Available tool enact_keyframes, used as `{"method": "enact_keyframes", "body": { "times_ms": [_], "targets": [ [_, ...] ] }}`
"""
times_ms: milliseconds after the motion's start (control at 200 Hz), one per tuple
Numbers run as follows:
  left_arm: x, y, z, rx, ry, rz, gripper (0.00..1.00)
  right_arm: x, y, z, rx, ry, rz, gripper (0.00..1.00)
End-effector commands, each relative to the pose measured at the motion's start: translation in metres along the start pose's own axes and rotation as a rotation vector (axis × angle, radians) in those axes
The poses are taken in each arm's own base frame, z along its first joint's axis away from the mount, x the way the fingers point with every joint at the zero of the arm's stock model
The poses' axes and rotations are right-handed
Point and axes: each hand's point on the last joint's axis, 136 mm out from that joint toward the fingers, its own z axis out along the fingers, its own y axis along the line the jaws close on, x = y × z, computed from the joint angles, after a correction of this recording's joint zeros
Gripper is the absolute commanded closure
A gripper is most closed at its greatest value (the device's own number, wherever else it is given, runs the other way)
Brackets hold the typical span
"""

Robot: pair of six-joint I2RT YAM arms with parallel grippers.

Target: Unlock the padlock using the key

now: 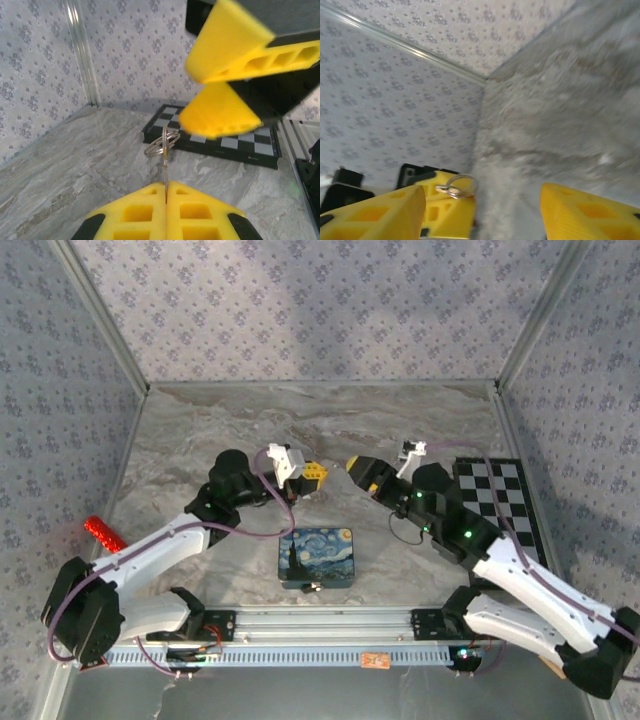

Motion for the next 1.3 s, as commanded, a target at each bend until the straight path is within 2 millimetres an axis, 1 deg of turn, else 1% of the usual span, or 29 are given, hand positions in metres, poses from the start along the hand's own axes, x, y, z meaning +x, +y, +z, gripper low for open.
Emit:
{"method": "enact_keyframes", "body": {
  "times_ms": [0, 80, 125, 135, 210, 260, 310, 345, 400, 490, 630, 695, 830, 1004, 1199, 1294],
  "targets": [
    [0.014, -0.011, -0.006, 0.051, 0.148, 0.013, 1.00, -0.003, 0.007, -0.026, -0.016, 0.040, -0.591, 0.28],
    [0.029, -0.024, -0.010, 0.131, 0.255, 0.018, 1.00, 0.007, 0.013, -0.034, -0.073, 0.088, -0.834, 0.28],
    [0.034, -0.032, -0.012, 0.180, 0.313, 0.023, 1.00, 0.014, 0.017, -0.035, -0.118, 0.113, -0.911, 0.28],
    [0.035, -0.035, -0.012, 0.196, 0.325, 0.022, 1.00, 0.019, 0.019, -0.036, -0.143, 0.130, -0.935, 0.28],
    [0.034, -0.055, -0.018, 0.328, 0.390, 0.007, 1.00, 0.043, 0.030, -0.041, -0.288, 0.220, -1.022, 0.28],
    [0.031, -0.067, -0.021, 0.402, 0.411, -0.007, 1.00, 0.055, 0.032, -0.044, -0.351, 0.263, -1.056, 0.28],
    [0.030, -0.073, -0.023, 0.440, 0.440, -0.017, 1.00, 0.064, 0.031, -0.048, -0.394, 0.299, -1.077, 0.28],
    [0.030, -0.077, -0.025, 0.458, 0.460, -0.018, 1.00, 0.069, 0.029, -0.051, -0.413, 0.326, -1.076, 0.28],
    [0.034, -0.079, -0.026, 0.464, 0.497, -0.022, 1.00, 0.071, 0.025, -0.053, -0.427, 0.336, -1.085, 0.28],
    [0.038, -0.081, -0.026, 0.466, 0.509, -0.006, 1.00, 0.076, 0.023, -0.056, -0.474, 0.374, -1.066, 0.30],
    [0.036, -0.086, -0.029, 0.484, 0.504, 0.013, 1.00, 0.082, 0.029, -0.061, -0.588, 0.456, -0.982, 0.34],
    [0.036, -0.087, -0.029, 0.485, 0.501, 0.015, 1.00, 0.085, 0.032, -0.061, -0.626, 0.503, -0.943, 0.38],
    [0.039, -0.088, -0.028, 0.479, 0.511, 0.022, 1.00, 0.091, 0.029, -0.052, -0.630, 0.562, -0.933, 0.43],
    [0.041, -0.086, -0.026, 0.475, 0.515, 0.023, 1.00, 0.095, 0.026, -0.039, -0.628, 0.580, -0.937, 0.44],
    [0.045, -0.085, -0.025, 0.473, 0.528, 0.018, 1.00, 0.103, 0.025, -0.032, -0.653, 0.650, -0.921, 0.51],
    [0.046, -0.085, -0.026, 0.473, 0.529, 0.020, 1.00, 0.107, 0.021, -0.028, -0.640, 0.678, -0.923, 0.53]
  ]
}}
